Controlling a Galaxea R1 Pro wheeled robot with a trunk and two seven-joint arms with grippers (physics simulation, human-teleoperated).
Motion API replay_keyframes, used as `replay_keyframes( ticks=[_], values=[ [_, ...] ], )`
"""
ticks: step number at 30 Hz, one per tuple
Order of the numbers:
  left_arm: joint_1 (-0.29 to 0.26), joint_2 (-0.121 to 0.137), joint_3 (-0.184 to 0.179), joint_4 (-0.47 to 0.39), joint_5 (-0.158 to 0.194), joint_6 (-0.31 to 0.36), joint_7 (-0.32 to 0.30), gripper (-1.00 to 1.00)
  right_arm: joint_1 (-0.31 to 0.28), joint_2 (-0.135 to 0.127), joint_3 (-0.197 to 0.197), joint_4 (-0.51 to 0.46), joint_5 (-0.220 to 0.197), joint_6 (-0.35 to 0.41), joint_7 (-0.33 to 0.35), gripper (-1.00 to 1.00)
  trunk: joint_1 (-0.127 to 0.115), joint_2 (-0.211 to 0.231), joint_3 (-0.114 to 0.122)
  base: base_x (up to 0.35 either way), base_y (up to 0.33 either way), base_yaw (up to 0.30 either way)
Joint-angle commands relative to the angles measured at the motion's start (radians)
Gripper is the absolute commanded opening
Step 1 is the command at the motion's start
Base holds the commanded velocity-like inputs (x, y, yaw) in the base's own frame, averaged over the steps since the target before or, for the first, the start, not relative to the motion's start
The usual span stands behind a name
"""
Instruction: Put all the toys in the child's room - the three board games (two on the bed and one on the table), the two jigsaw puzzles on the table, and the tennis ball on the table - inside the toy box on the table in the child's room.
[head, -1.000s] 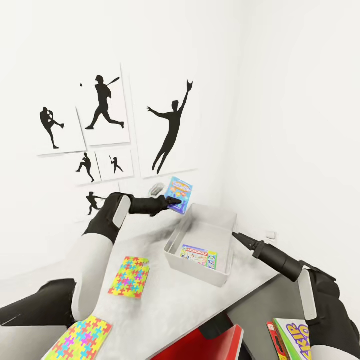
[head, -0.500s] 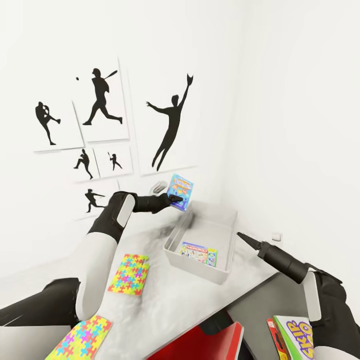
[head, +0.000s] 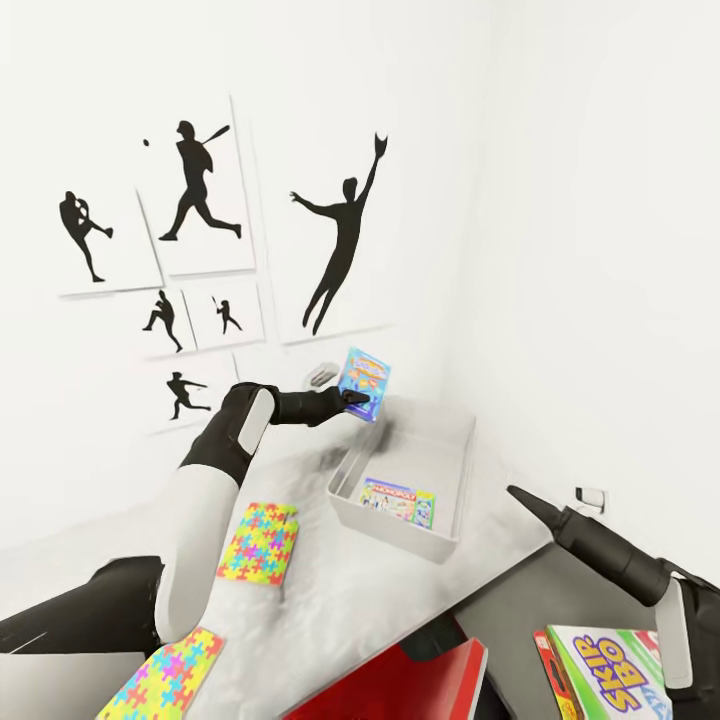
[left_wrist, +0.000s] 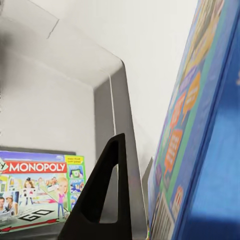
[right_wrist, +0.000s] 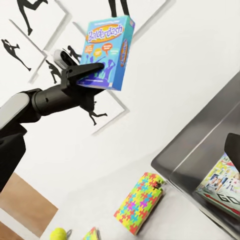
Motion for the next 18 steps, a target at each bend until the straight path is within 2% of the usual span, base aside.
replay_keyframes(
  ticks=[1,3,7,9,12,18],
  values=[
    [-0.001,-0.001,0.000,-0.001,-0.004,0.006,-0.006,-1.00,-0.001,0.000,-0.001,-0.001,-0.003,0.008,0.003,1.00,0.000,-0.001,-0.003,0.000,0.000,0.000],
    [-0.001,-0.001,-0.021,-0.003,-0.004,0.005,-0.004,-1.00,-0.001,-0.001,-0.002,-0.002,-0.003,0.008,0.004,1.00,0.000,-0.001,-0.007,0.000,0.000,0.000],
    [-0.001,-0.001,-0.114,-0.004,-0.001,-0.039,0.024,-1.00,-0.001,-0.001,-0.011,-0.003,-0.003,0.008,0.007,1.00,0.000,-0.001,-0.013,0.000,0.000,0.000],
    [-0.001,-0.001,-0.132,-0.004,0.000,-0.051,0.035,-1.00,0.000,-0.001,-0.023,-0.004,-0.003,0.008,0.007,1.00,0.000,-0.001,-0.016,0.000,0.000,0.000],
    [-0.001,-0.001,-0.140,-0.011,0.001,-0.059,0.040,-1.00,0.000,-0.002,-0.030,-0.003,-0.003,0.008,0.008,1.00,0.000,-0.001,-0.021,0.000,0.000,0.000],
    [-0.001,-0.001,-0.142,-0.015,0.002,-0.135,0.042,-1.00,0.000,-0.010,-0.063,-0.001,0.005,0.007,0.033,1.00,0.000,-0.001,-0.031,0.000,0.000,0.000]
  ],
)
